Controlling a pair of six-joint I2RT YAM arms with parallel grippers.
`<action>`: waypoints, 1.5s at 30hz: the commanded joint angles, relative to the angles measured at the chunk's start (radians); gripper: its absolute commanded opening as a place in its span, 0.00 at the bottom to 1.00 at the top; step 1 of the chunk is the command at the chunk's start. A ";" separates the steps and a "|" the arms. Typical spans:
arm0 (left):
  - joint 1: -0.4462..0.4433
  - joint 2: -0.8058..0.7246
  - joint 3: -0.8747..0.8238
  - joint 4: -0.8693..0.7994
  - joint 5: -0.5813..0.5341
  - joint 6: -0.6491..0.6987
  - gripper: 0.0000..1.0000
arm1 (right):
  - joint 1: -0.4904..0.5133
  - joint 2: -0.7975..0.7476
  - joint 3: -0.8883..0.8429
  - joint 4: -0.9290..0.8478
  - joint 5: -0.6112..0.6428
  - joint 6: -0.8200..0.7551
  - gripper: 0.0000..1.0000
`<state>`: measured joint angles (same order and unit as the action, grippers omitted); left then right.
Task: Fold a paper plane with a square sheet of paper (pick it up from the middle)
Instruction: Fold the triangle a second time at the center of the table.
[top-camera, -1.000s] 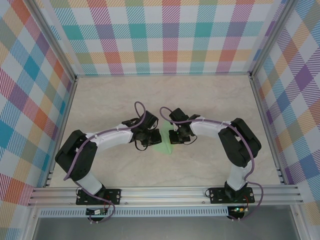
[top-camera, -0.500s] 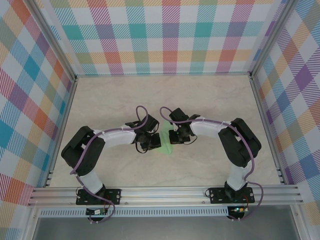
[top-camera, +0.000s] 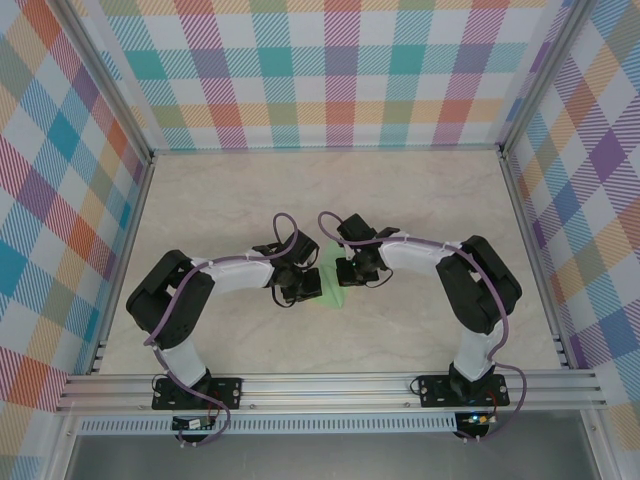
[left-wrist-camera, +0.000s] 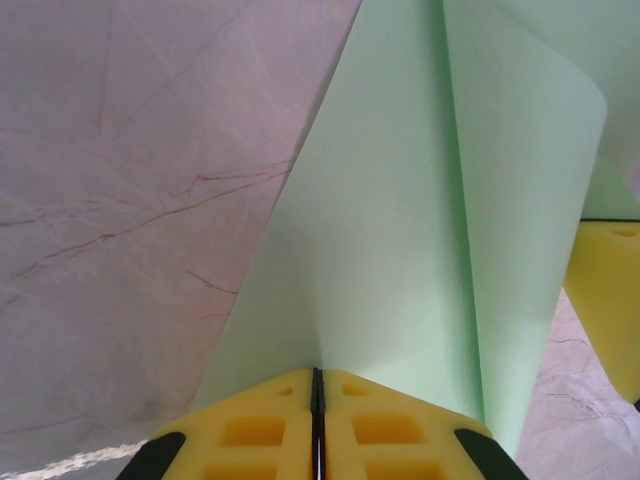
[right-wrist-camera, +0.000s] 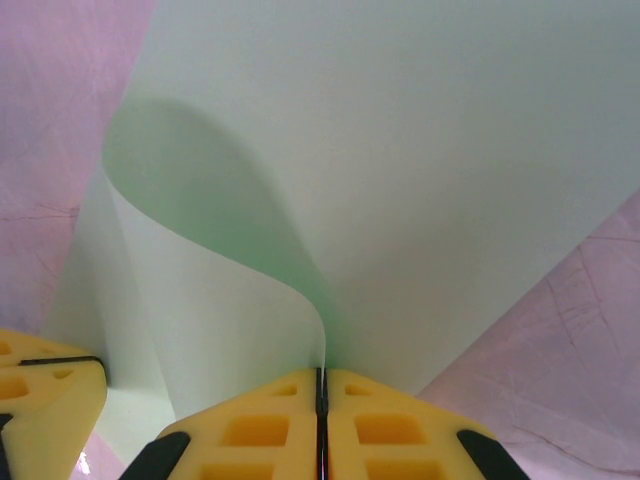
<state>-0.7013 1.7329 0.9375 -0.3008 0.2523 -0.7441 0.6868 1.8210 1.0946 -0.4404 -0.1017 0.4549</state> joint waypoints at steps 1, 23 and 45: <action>0.007 0.011 -0.018 -0.017 -0.005 0.001 0.09 | -0.005 0.016 0.024 -0.020 0.002 -0.019 0.09; 0.005 0.001 -0.019 -0.024 -0.009 0.005 0.09 | -0.006 0.022 0.014 -0.027 0.010 -0.008 0.10; 0.042 -0.124 -0.027 0.100 0.065 -0.041 0.00 | -0.005 0.042 0.000 -0.027 0.026 0.000 0.09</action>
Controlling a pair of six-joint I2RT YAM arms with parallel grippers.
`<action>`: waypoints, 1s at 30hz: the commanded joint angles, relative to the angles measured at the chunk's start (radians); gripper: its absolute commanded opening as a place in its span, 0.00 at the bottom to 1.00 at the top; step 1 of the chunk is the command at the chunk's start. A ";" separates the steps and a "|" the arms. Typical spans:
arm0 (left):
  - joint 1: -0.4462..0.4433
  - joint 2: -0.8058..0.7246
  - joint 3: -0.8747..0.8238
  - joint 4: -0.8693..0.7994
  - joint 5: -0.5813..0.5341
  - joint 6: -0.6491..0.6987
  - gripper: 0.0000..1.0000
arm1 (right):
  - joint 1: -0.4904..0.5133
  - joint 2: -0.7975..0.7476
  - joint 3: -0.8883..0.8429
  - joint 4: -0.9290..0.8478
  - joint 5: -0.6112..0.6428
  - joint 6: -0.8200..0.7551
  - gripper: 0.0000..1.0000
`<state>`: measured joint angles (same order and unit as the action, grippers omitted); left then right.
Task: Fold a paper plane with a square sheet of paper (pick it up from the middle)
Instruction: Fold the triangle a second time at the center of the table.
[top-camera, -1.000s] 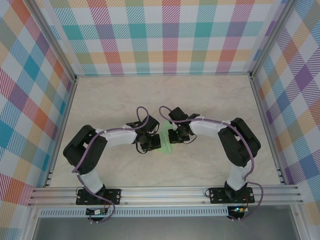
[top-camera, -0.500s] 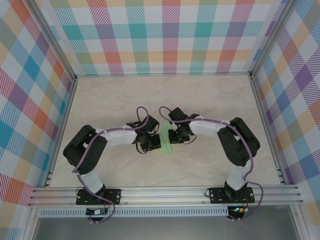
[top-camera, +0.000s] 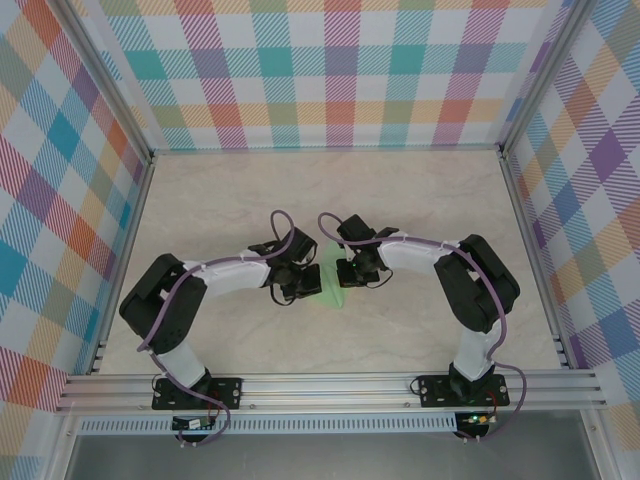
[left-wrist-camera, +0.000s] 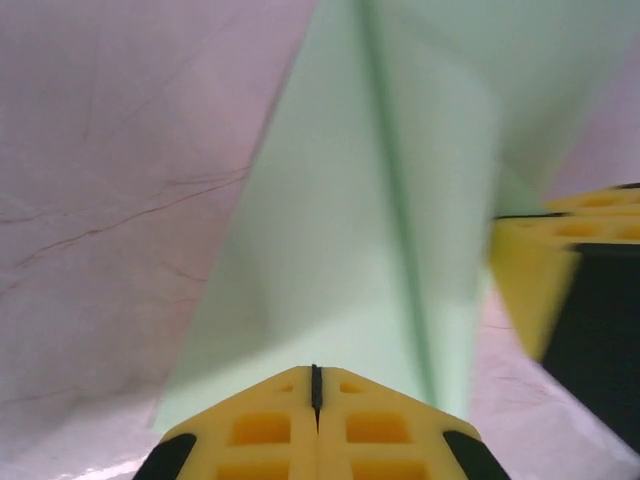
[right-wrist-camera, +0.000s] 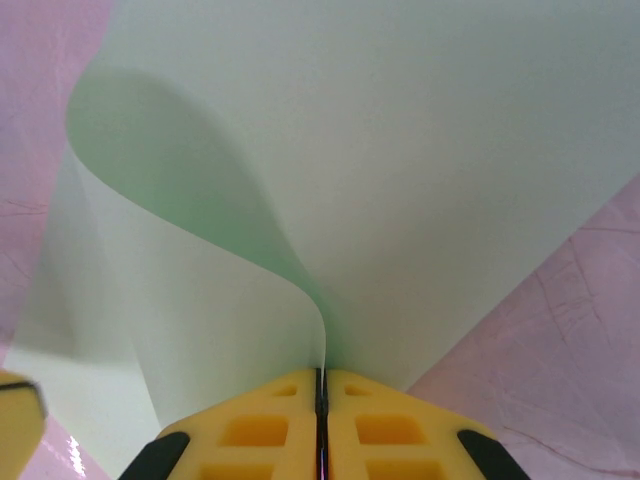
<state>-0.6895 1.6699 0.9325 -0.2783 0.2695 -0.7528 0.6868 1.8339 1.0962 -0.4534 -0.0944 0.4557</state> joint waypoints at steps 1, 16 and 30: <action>0.045 -0.067 -0.035 0.124 0.081 -0.053 0.00 | -0.006 0.028 -0.005 -0.013 0.021 -0.001 0.09; 0.099 0.070 -0.054 0.464 0.264 -0.195 0.00 | -0.006 0.024 -0.024 -0.005 0.030 0.009 0.09; 0.099 0.166 -0.052 0.487 0.251 -0.192 0.00 | -0.006 0.027 -0.022 -0.004 0.025 0.014 0.09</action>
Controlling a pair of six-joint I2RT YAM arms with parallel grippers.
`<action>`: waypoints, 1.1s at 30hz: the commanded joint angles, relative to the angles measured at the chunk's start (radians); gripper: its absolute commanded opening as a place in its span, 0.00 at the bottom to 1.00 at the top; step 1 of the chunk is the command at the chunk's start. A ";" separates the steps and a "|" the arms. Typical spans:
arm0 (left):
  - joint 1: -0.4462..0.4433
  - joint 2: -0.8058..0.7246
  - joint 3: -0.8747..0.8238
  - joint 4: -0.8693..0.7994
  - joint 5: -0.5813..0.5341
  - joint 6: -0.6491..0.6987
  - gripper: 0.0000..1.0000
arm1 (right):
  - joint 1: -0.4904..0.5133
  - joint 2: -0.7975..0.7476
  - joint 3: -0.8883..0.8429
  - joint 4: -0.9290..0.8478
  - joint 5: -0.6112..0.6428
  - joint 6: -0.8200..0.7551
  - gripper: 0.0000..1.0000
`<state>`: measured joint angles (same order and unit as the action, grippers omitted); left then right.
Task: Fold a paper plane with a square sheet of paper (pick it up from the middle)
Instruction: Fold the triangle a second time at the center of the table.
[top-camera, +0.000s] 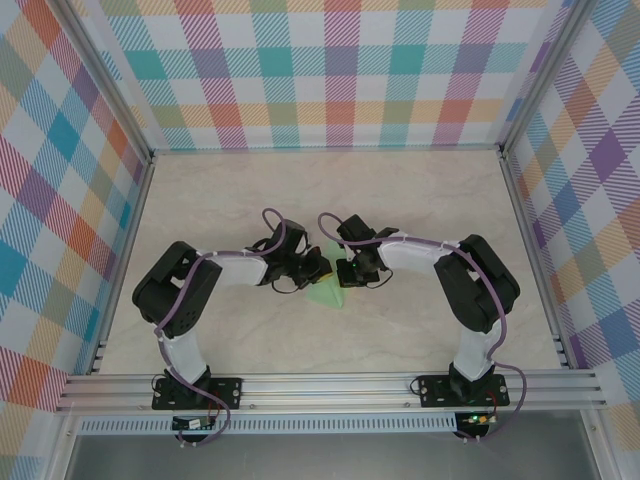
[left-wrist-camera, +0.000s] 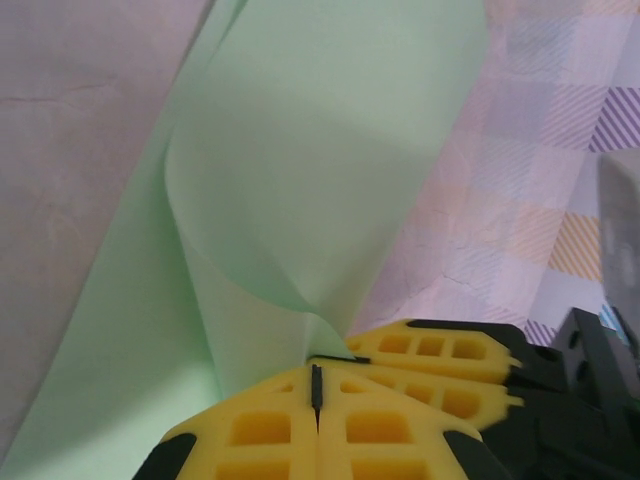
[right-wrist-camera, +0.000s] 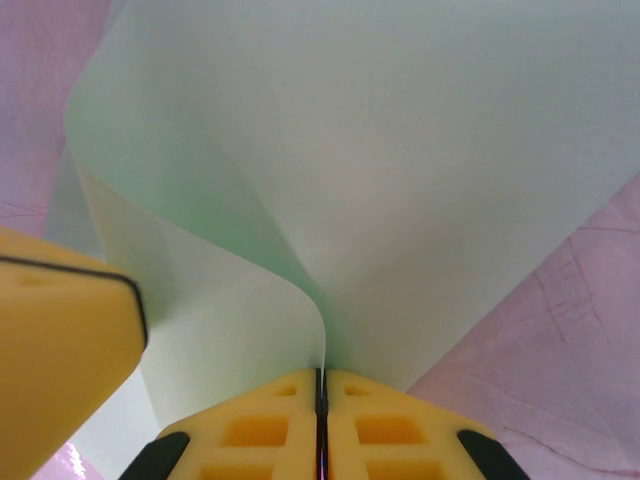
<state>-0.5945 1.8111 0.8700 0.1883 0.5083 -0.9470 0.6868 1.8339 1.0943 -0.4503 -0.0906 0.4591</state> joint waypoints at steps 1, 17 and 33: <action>0.003 0.032 0.010 0.020 0.008 0.004 0.00 | -0.006 0.028 -0.020 -0.006 0.021 0.010 0.09; 0.004 0.082 -0.053 -0.009 -0.039 0.036 0.00 | -0.012 -0.075 0.026 -0.050 0.037 0.056 0.31; 0.003 0.067 -0.045 -0.030 -0.036 0.057 0.00 | -0.018 -0.196 -0.152 0.248 -0.318 0.354 0.09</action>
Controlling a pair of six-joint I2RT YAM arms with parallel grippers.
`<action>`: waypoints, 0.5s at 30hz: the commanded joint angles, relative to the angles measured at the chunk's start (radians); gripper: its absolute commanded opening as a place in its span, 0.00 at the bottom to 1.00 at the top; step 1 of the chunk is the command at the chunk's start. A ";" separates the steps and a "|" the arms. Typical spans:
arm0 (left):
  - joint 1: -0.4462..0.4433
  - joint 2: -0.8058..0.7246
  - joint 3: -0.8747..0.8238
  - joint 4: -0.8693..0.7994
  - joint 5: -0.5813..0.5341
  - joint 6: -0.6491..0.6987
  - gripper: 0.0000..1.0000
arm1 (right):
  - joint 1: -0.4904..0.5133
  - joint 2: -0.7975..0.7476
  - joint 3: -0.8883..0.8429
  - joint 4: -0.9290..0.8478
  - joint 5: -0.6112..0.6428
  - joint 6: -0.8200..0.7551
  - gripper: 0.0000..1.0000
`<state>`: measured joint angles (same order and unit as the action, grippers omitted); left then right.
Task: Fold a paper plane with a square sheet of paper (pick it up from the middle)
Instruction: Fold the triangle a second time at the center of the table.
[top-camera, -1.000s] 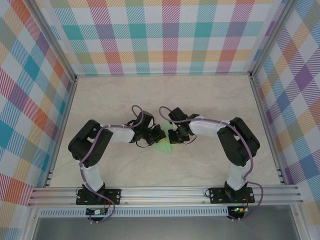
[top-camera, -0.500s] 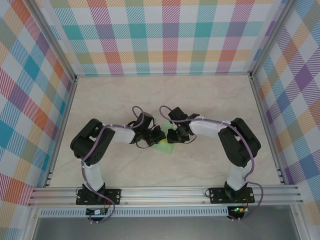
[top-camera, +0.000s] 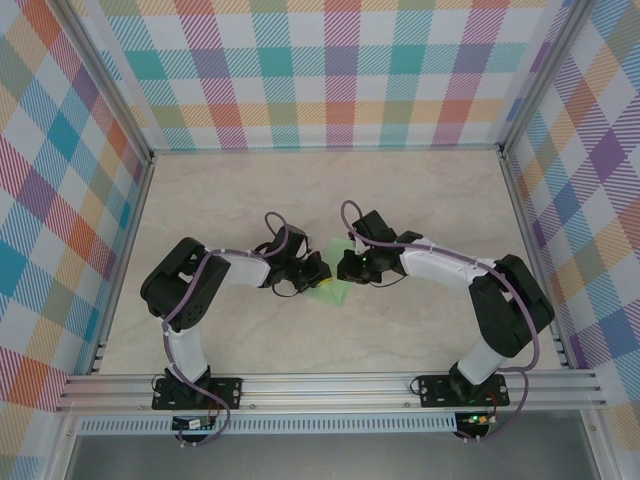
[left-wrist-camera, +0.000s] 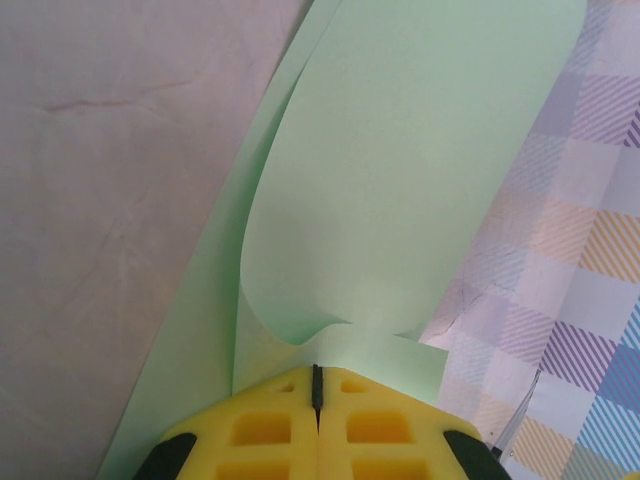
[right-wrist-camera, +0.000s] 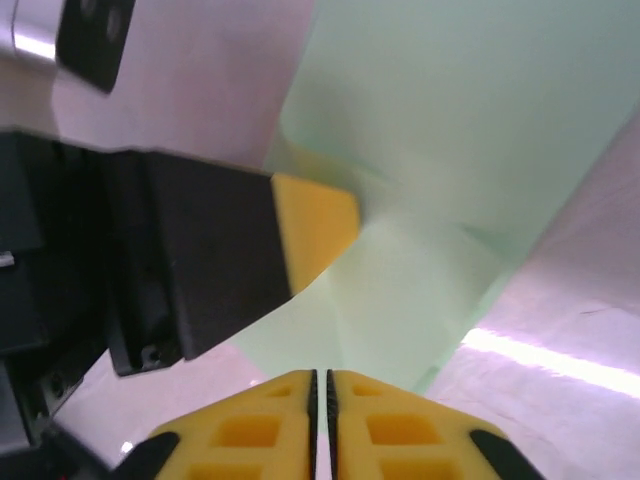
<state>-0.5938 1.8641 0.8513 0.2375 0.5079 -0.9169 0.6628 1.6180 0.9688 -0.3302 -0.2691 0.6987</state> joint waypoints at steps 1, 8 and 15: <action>0.002 0.011 -0.027 -0.079 -0.036 0.027 0.00 | 0.006 0.030 -0.034 0.146 -0.147 0.140 0.08; 0.002 0.011 -0.027 -0.079 -0.024 0.029 0.00 | 0.012 0.118 -0.024 0.179 -0.198 0.186 0.06; 0.002 -0.014 -0.033 -0.086 -0.014 0.036 0.00 | 0.013 0.156 -0.022 0.158 -0.192 0.180 0.07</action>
<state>-0.5938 1.8626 0.8497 0.2367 0.5083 -0.8997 0.6682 1.7481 0.9421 -0.1837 -0.4339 0.8619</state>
